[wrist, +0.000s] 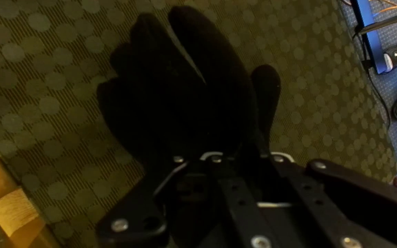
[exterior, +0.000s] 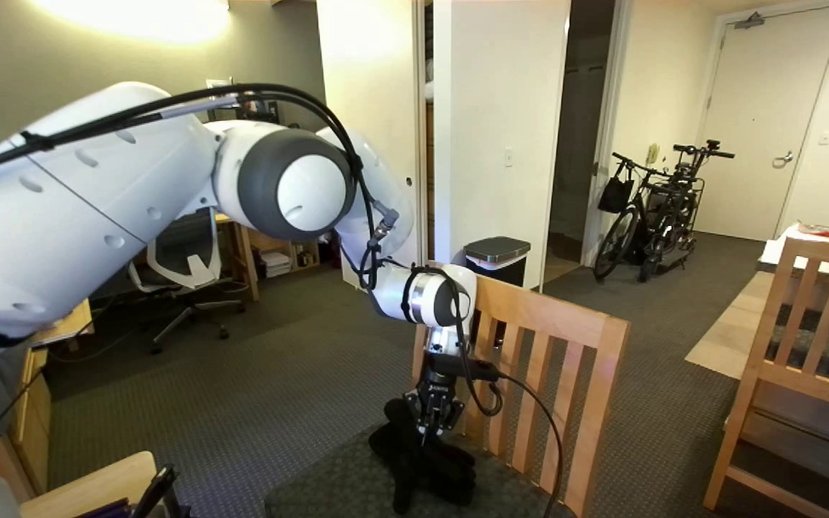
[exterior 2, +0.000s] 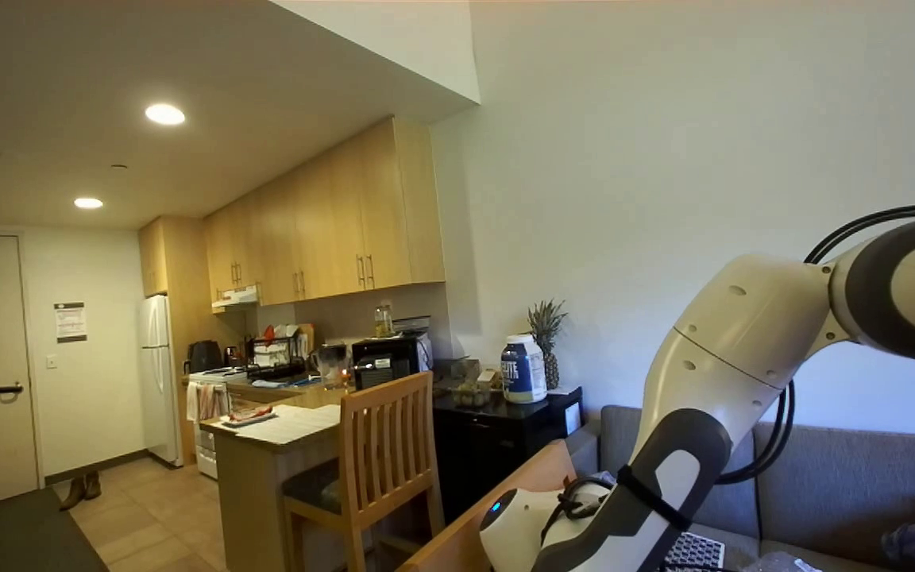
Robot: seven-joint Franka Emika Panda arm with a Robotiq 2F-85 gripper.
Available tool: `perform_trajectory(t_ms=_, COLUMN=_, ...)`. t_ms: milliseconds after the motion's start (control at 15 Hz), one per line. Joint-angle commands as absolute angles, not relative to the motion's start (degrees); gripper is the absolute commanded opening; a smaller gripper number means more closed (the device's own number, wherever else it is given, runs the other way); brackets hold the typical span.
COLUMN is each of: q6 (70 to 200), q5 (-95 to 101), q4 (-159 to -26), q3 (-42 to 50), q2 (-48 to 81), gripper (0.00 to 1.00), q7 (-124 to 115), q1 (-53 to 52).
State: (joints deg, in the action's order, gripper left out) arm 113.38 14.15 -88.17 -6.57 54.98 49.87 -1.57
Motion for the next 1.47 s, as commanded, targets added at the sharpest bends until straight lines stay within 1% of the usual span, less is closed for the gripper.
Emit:
perform_trajectory(t_ms=0, q6=117.6, q5=13.3, q4=-95.5, q3=-7.7, q2=49.6, gripper=0.04, q7=49.7, q1=-0.2)
perform_trajectory(t_ms=600, q6=124.8, q5=13.1, q4=-104.9, q3=-7.6, q2=43.3, gripper=0.04, q7=47.9, q1=-0.3)
perform_trajectory(t_ms=1400, q6=124.1, q5=11.5, q4=-110.2, q3=-8.9, q2=35.3, gripper=0.04, q7=48.3, q1=-0.5)
